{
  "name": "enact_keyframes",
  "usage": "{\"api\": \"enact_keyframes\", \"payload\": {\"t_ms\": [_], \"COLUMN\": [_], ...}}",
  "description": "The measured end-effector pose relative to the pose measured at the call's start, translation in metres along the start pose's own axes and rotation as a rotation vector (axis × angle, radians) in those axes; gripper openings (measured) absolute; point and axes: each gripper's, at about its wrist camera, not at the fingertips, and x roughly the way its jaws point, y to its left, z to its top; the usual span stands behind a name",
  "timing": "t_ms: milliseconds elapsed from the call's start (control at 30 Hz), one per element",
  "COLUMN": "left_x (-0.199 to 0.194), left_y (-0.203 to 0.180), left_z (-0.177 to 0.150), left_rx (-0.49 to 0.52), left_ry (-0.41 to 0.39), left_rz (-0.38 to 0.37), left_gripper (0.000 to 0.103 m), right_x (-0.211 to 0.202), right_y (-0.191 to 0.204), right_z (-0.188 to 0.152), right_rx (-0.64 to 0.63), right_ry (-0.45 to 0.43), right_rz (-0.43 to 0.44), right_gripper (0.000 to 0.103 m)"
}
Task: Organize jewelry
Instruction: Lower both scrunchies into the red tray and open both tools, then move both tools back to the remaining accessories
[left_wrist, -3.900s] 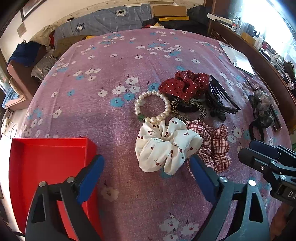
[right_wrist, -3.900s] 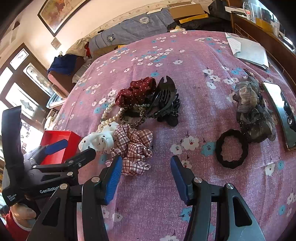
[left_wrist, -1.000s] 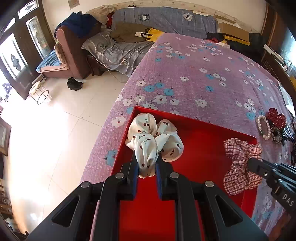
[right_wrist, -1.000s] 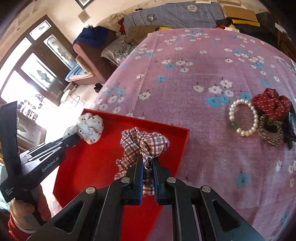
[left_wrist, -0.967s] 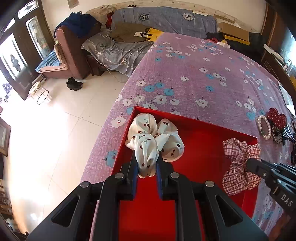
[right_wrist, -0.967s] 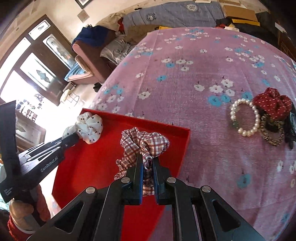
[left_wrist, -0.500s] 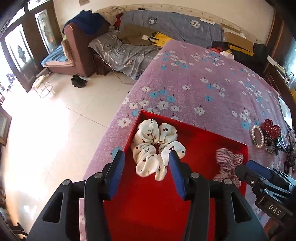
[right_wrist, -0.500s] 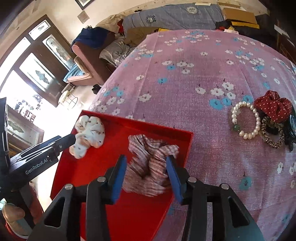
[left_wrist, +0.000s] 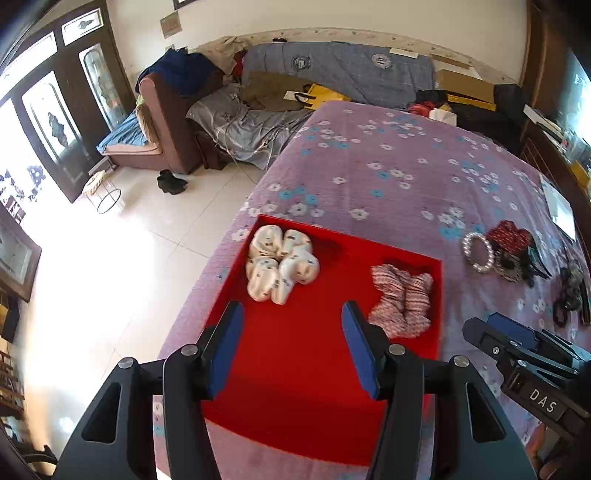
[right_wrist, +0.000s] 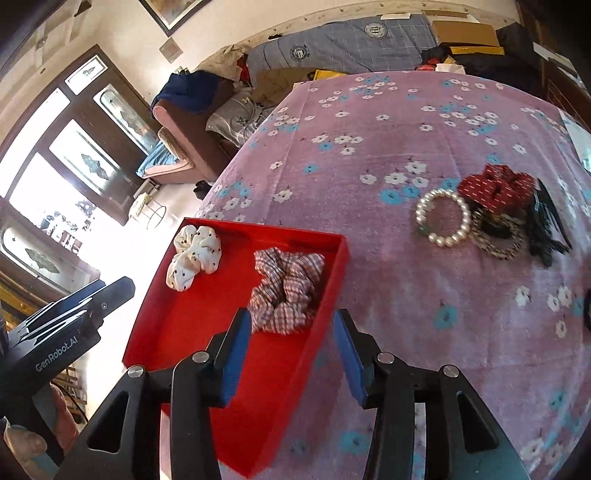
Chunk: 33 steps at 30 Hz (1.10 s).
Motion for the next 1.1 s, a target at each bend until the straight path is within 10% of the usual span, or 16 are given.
{"api": "enact_keyframes", "payload": {"t_ms": [633,1100], "left_x": [-0.03,0.017], "left_y": [-0.126,-0.205], "left_z": [-0.026,-0.01], "left_rx": [0.116,0.16], "left_ry": [-0.002,0.07], "left_rz": [-0.065,-0.174], "left_gripper": [0.059,0.06], "right_x": [-0.091,-0.15], "right_y": [-0.125,-0.261], "right_z": [-0.044,-0.076], "right_rx": [0.132,0.313], "right_ry": [-0.07,-0.12], "right_rz": [-0.069,-0.202], "right_gripper": [0.051,0.052]}}
